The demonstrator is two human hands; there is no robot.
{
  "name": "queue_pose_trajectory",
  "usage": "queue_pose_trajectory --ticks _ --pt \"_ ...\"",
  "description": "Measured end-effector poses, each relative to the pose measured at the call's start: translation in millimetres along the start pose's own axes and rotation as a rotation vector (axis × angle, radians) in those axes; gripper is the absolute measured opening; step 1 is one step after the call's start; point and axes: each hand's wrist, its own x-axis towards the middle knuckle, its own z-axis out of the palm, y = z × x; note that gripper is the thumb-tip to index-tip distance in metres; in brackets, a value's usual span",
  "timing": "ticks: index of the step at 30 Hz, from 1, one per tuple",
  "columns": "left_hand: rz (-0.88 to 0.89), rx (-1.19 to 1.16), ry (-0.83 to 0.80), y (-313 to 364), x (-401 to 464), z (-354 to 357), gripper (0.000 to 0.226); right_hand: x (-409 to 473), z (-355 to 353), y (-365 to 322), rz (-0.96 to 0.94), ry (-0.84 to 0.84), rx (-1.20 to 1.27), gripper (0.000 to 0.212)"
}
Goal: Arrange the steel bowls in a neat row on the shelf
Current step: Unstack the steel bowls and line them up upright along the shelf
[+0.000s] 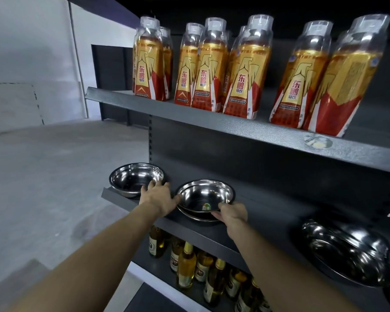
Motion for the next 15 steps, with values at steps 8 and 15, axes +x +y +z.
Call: queue_pose_trajectory --ticks 8,15 --pt "0.027 -0.003 -0.019 22 5 3 0.071 10 -24 1 0.095 -0.087 -0.131 0.02" --pt "0.152 0.037 -0.028 90 10 16 0.07 12 -83 -11 0.088 -0.02 -0.046 0.045"
